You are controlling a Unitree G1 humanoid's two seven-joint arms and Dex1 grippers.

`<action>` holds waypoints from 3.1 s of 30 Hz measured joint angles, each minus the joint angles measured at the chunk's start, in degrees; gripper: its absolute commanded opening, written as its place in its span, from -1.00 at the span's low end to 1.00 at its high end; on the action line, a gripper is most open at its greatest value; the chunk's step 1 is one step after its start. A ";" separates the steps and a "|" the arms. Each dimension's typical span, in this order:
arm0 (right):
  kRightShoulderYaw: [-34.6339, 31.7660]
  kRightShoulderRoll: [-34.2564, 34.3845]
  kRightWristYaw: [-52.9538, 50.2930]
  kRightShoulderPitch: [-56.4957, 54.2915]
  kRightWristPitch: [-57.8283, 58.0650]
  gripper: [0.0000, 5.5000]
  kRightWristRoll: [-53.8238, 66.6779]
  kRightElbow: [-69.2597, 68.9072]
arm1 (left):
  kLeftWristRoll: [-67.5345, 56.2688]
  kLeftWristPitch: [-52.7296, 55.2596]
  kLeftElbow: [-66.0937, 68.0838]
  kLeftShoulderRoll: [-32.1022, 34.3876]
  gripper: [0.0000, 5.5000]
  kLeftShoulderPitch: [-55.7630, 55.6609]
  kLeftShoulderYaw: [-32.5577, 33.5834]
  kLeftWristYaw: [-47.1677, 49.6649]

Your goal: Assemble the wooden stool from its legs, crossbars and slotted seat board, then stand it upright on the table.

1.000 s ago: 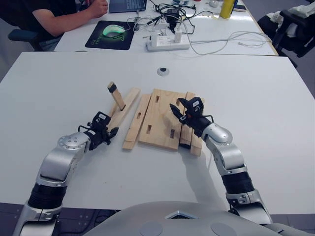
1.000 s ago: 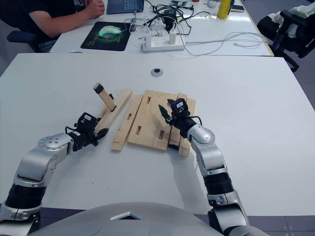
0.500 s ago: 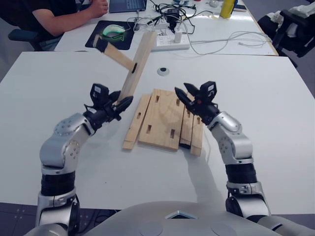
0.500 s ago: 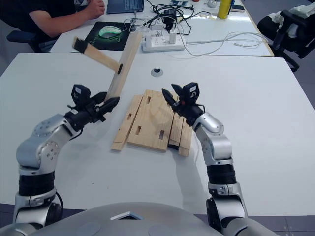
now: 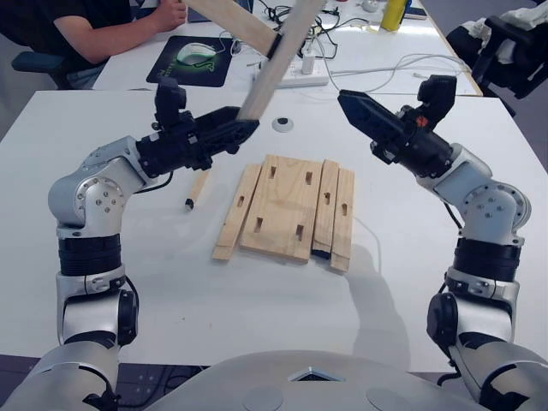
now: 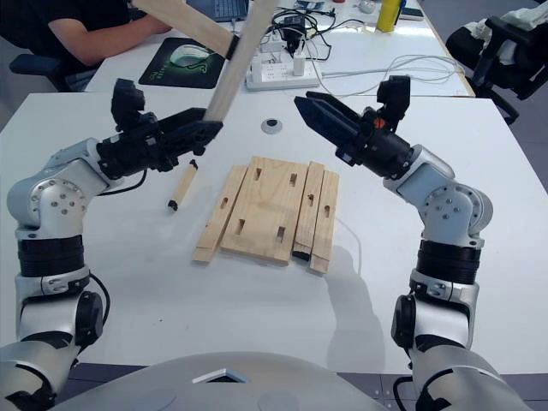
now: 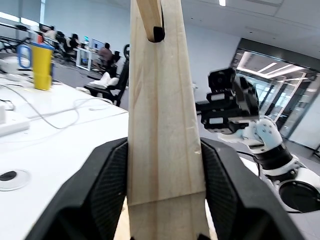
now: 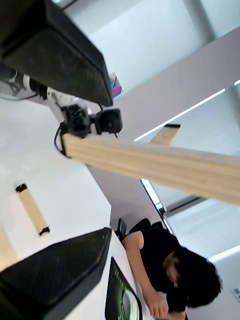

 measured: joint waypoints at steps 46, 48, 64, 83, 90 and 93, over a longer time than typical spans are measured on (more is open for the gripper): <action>-2.87 -4.41 6.82 -5.14 9.08 -0.24 9.77 6.07 | -1.45 6.37 -3.76 7.54 -0.24 0.25 -8.47 -11.51; -2.62 -4.42 7.16 -4.79 8.85 -0.24 9.38 5.75 | -0.69 5.71 -3.74 7.77 -0.24 0.25 -8.92 -11.77; -1.16 -3.68 3.27 2.61 2.64 -0.24 1.44 -0.17 | 6.01 1.99 -1.68 18.13 0.42 5.99 -4.79 -11.67; 1.55 -13.48 17.14 12.92 -6.97 -0.24 -9.74 -4.10 | 9.29 -5.85 4.22 21.48 0.42 16.35 4.34 -10.19; 2.96 -13.53 18.98 13.04 -10.77 -0.24 -11.86 -4.10 | 9.28 -5.77 3.61 21.15 0.42 16.28 4.17 -9.88; 3.33 -13.94 19.71 13.04 -11.33 -0.24 -12.00 -4.14 | 9.27 -5.59 3.17 20.76 0.42 16.29 4.02 -9.49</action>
